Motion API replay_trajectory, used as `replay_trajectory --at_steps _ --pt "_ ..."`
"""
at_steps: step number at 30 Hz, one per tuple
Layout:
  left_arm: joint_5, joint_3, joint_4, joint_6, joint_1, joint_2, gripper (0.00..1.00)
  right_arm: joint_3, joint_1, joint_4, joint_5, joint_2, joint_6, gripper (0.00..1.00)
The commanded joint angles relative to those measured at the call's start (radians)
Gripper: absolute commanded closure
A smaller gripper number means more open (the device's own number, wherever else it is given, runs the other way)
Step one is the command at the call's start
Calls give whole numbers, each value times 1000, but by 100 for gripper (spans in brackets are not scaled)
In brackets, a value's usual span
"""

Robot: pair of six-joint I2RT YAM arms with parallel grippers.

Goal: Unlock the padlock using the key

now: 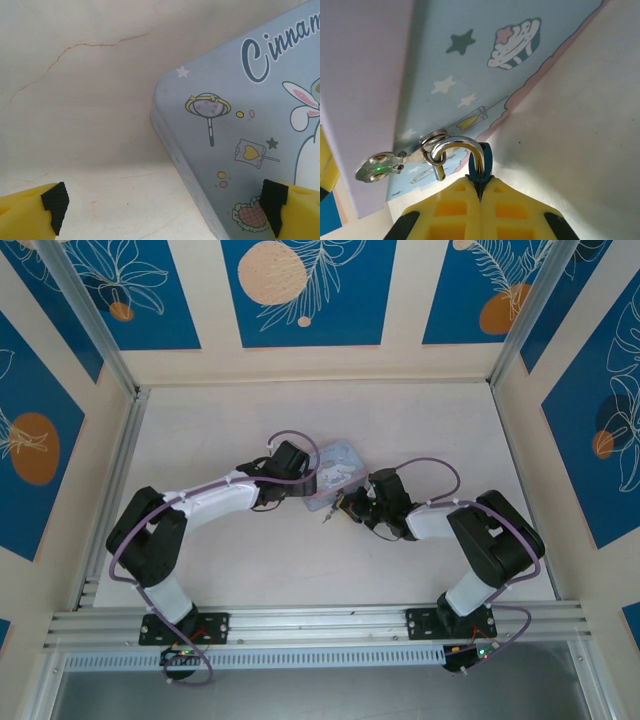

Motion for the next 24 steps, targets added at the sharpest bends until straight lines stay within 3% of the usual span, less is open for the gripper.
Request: replay_trajectory --at_steps 1,15,24 --pt "4 -42 -96 16 -7 35 0 -3 -21 26 39 2 29 100" --pt "1 -42 -99 9 -8 49 0 39 -91 -65 18 -25 -60 100" --pt "5 -17 -98 9 -8 58 0 -39 -105 -97 20 -146 -80 100"
